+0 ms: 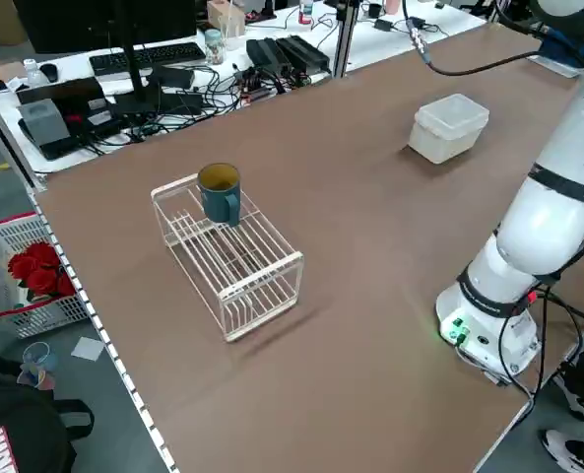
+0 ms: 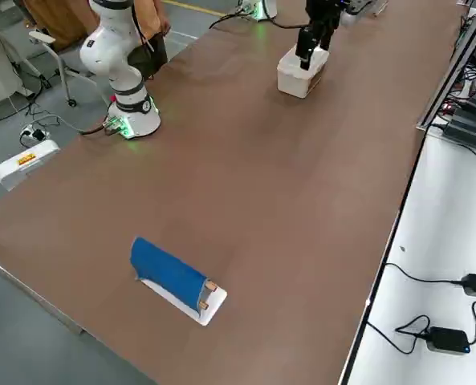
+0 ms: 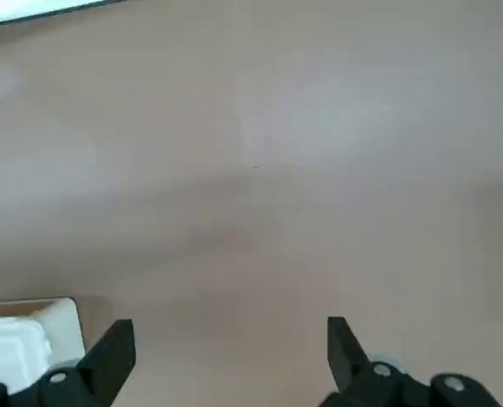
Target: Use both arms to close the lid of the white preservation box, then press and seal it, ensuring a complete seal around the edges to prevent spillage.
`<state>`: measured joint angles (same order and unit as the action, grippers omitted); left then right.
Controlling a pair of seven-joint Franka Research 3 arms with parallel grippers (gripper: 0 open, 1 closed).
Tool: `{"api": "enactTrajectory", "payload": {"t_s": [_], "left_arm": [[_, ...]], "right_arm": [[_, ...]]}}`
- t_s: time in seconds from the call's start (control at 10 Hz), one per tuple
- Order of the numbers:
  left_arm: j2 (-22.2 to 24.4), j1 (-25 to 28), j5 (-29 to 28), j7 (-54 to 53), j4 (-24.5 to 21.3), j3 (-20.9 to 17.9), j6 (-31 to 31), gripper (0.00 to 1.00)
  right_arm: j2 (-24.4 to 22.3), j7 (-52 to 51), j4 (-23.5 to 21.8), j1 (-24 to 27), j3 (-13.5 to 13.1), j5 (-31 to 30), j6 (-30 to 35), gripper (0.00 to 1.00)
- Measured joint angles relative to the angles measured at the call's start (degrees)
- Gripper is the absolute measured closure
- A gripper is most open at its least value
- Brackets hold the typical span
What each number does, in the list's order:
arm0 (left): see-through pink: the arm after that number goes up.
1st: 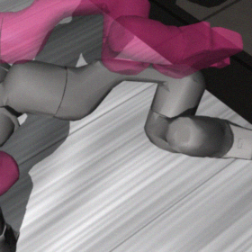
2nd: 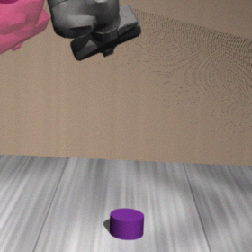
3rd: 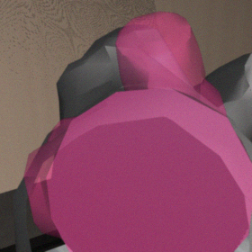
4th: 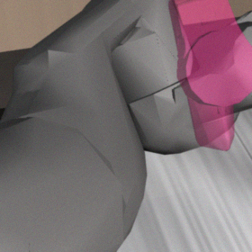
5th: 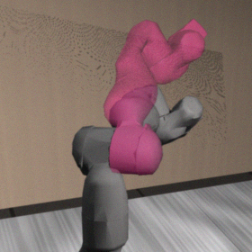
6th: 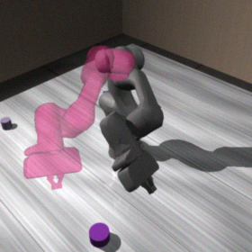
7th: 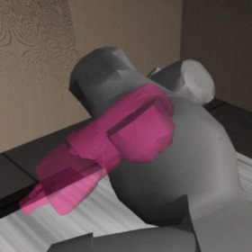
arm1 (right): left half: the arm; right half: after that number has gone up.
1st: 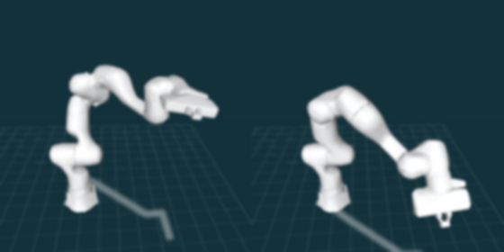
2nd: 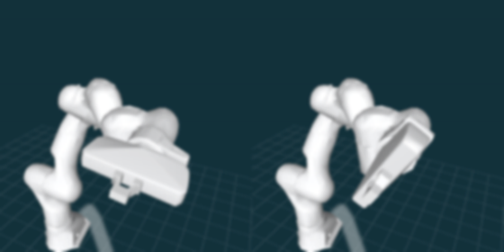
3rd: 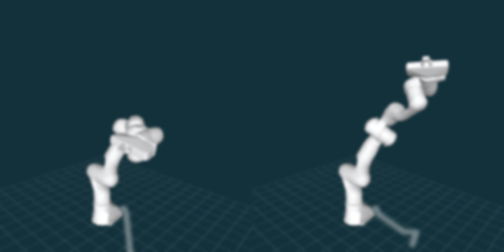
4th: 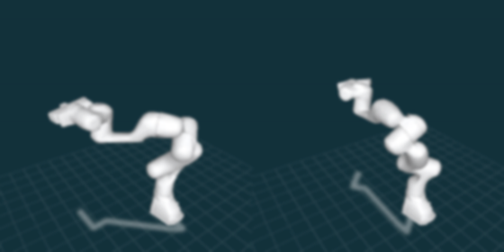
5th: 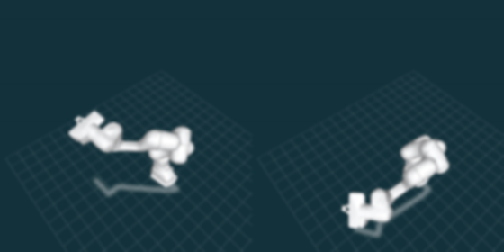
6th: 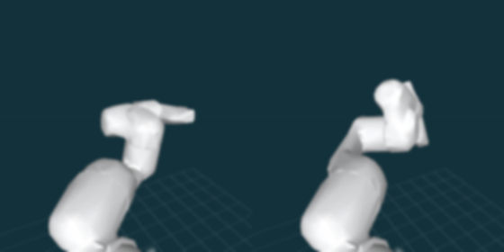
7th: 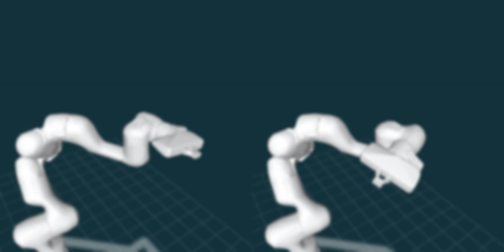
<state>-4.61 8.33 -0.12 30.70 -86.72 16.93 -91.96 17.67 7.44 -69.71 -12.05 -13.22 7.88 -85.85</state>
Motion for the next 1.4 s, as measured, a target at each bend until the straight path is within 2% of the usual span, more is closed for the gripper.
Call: {"api": "enactTrajectory", "payload": {"t_s": [0.1,0.3,0.4,0.6,0.8,0.9,1.2,1.4], "left_arm": [[0.56,-0.18,0.00,-4.48,0.02,-0.73,0.41,0.01],[1.99,-0.75,-0.01,-10.58,0.16,-2.25,2.18,0.01],[2.36,-1.46,-0.01,-13.89,0.43,-2.90,2.81,0.01],[2.42,-3.26,1.09,-16.44,0.50,-4.53,3.18,0.01],[2.42,-5.06,5.23,-17.68,0.75,-8.74,3.23,0.01],[2.35,-5.02,5.71,-18.13,0.75,-9.57,3.27,0.01],[1.90,-5.33,4.97,-18.16,0.75,-9.43,3.33,0.00],[1.74,-5.43,3.12,-18.18,0.75,-8.78,3.55,0.00]], "right_arm": [[-1.82,-2.37,-2.07,3.17,2.38,-2.92,-0.06,0.00],[-5.80,-8.31,-6.81,9.53,8.91,-7.27,-2.45,0.00],[-7.56,-9.89,-7.77,11.08,10.67,-7.94,-3.01,0.00],[-9.82,-10.29,-8.13,11.53,11.14,-10.16,-3.00,0.00],[-10.00,-10.30,-8.16,12.15,10.92,-10.27,-3.44,0.00],[-10.00,-10.30,-8.17,12.46,10.78,-10.25,-3.40,0.00],[-10.00,-10.30,-8.61,12.60,10.55,-9.98,-3.23,0.00],[-10.00,-10.30,-8.89,12.60,10.53,-7.65,-3.08,0.00]]}}
